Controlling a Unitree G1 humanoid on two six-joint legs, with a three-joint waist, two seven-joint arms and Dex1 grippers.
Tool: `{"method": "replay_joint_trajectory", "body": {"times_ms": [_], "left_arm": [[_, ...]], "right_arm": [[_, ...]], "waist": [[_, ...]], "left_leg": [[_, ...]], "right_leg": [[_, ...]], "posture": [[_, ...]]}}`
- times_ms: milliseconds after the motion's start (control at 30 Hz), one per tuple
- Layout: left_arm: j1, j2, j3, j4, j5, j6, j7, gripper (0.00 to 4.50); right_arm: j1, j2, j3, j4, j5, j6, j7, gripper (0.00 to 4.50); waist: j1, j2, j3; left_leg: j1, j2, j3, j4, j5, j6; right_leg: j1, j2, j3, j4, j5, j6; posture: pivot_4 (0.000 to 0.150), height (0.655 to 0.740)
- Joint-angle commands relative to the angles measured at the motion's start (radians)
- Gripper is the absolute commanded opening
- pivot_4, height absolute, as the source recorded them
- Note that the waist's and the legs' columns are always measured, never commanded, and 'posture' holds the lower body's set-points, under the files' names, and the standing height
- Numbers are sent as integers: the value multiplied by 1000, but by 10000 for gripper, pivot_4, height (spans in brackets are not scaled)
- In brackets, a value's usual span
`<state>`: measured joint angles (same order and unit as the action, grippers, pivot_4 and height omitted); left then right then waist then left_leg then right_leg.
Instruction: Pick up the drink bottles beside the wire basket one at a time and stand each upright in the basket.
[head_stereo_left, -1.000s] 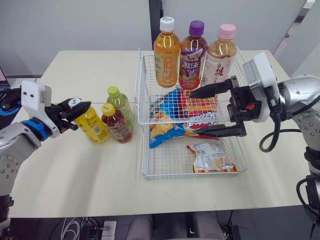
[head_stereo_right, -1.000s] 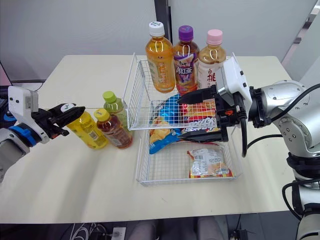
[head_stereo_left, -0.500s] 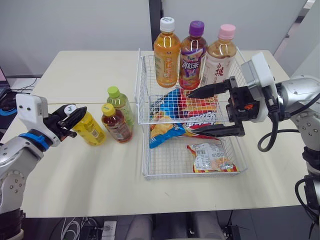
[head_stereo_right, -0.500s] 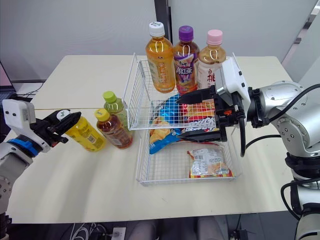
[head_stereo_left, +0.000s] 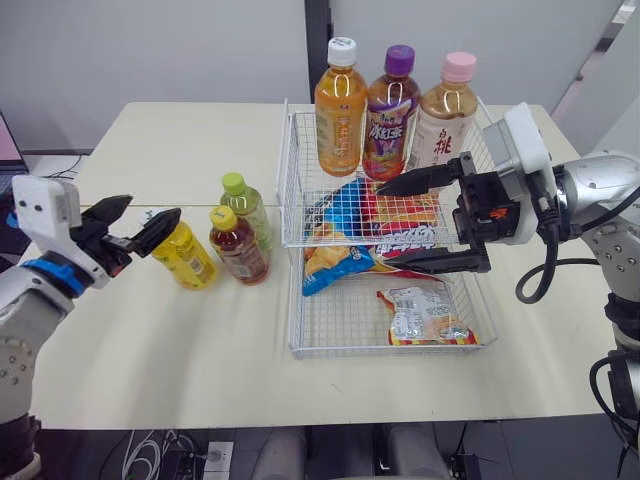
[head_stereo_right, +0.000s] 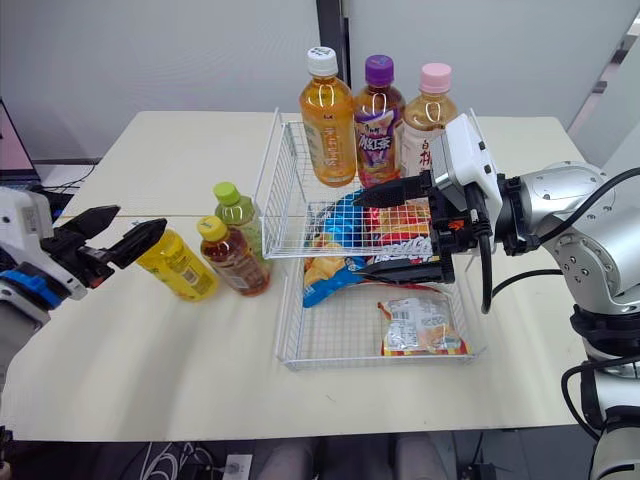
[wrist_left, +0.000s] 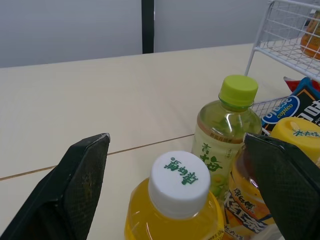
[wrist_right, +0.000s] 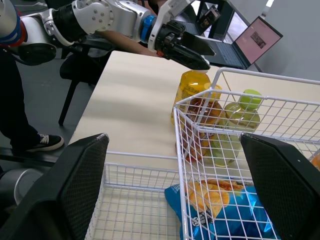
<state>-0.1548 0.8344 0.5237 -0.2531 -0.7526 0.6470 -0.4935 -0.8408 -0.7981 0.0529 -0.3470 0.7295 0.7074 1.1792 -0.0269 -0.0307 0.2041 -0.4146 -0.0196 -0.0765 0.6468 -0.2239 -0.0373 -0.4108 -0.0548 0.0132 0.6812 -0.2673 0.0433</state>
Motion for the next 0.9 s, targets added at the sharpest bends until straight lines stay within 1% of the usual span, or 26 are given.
{"method": "replay_joint_trajectory", "body": {"times_ms": [33, 67, 167, 333, 400, 433, 533, 600, 767, 833, 900], "left_arm": [[-43, 11, -23, 34, 60, -31, 0, 44609], [-48, 7, -28, 38, 67, -33, -5, 44609], [-50, -8, -28, 36, 68, -29, -22, 38438], [-33, -28, -20, 6, 63, -16, -34, 21951], [-19, -35, 3, -21, 53, -4, -22, 15701], [-4, -38, 22, -43, 46, 5, -15, 13730], [55, -36, 85, -114, 21, 37, -3, 13789], [83, -34, 135, -171, -19, 73, 13, 13789], [155, -24, 247, -314, -176, 191, 42, 13789], [183, -31, 271, -362, -235, 221, 58, 13789], [198, -41, 256, -393, -251, 225, 77, 13789]], "right_arm": [[-10, 3, -33, -14, 17, -8, 0, 45000], [-10, 3, -34, -15, 18, -6, 0, 45000], [-8, 0, -40, -20, 24, -1, -2, 45000], [-7, 1, -47, -24, 31, 5, -10, 45000], [-5, 0, -50, -28, 35, 7, -12, 45000], [-2, -1, -52, -31, 37, 9, -12, 45000], [6, -4, -58, -36, 41, 10, -15, 45000], [11, -5, -62, -40, 43, 11, -16, 45000], [17, -10, -70, -41, 49, 13, -17, 45000], [19, -12, -72, -39, 50, 11, -17, 45000], [20, -10, -70, -37, 48, 9, -18, 45000]], "waist": [[0, 0, 0], [-1, 0, 0], [-3, 0, 0], [-2, 0, 0], [-2, 0, 0], [-2, 0, 0], [-5, 0, 0], [-5, 0, 0], [-1, 0, 0], [1, 0, 0], [2, 0, 0]], "left_leg": [[0, 0, 0, 0, 0, 0], [0, 0, 0, 0, 0, 0], [0, 0, -1, 0, 0, 0], [0, 0, -1, 0, 0, 0], [0, 0, -1, 0, 0, 0], [0, 0, -1, 0, 0, 0], [0, 0, -1, 0, 0, 0], [0, 1, -1, -1, 0, 0], [0, 1, -2, 0, 0, 0], [0, 0, -2, 0, 0, 0], [0, 0, -2, 0, 0, 0]], "right_leg": [[0, 0, 0, 0, 0, 0], [0, 0, 0, 0, 0, 0], [0, 0, 0, 0, 0, 0], [0, 0, 0, 0, 0, 0], [0, 0, 0, 0, 0, 0], [0, 0, 0, -1, 0, 0], [0, 0, 1, -1, 0, 0], [-1, 0, 1, -1, 0, 0], [0, -1, 1, -1, 0, 0], [0, -1, 1, -1, 0, 0], [0, -1, 1, -1, 0, 0]], "posture": [[1500, 7400], [1500, 7400], [1500, 7400], [1500, 7400], [1500, 7400], [1500, 7400], [1500, 7400], [1500, 7400], [1500, 7400], [1500, 7400], [1500, 7400]]}}
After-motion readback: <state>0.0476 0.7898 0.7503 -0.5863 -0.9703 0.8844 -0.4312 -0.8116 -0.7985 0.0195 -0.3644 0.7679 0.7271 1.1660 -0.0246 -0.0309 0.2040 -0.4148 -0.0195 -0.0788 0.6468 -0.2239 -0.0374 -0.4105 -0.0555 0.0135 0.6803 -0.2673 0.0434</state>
